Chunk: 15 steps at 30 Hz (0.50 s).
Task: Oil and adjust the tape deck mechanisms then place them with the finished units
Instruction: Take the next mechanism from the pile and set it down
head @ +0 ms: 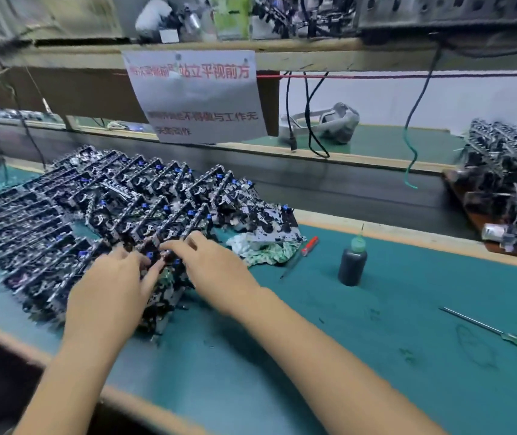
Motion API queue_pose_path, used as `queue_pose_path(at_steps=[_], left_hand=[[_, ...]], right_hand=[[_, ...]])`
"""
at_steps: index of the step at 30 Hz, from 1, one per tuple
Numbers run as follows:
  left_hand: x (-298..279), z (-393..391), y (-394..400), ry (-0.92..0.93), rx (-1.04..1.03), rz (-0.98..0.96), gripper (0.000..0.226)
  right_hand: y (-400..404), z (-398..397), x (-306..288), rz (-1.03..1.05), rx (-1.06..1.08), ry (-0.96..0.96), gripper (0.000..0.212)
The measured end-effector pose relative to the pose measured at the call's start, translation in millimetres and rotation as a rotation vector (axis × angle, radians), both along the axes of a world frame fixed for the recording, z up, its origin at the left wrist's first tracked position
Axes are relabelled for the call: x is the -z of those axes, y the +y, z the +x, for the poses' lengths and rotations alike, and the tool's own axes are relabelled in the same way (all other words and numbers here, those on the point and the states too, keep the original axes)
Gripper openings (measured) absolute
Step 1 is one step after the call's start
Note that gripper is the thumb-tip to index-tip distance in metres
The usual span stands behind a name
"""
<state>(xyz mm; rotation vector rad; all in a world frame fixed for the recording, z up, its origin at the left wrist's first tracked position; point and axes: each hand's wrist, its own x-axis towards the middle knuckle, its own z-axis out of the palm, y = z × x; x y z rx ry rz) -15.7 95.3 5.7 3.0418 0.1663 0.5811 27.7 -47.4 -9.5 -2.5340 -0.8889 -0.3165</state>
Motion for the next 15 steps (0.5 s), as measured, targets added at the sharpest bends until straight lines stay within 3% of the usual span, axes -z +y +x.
queue_pose_path(at_steps=[2,6,8,13,15], left_hand=[[4,-2,2,0.04,0.009,0.065,0.033],[7,-2,6,0.025,0.054,0.011,0.03],[10,1,11,-0.011,0.157,0.06,0.033],[9,0,16,-0.133,0.515,0.072,0.078],[5,2,6,-0.18,0.632,0.058,0.08]], right_hand=[[7,8,-3,-0.124,-0.058,-0.03,0.045],[10,19,-8,-0.286,-0.087,-0.192,0.035],[5,19,-8,-0.33,-0.093,-0.267,0.032],[-23,-1,-14,-0.33,-0.067,-0.317,0.036],[-39,-7,-16,-0.301,-0.081,-0.25,0.03]])
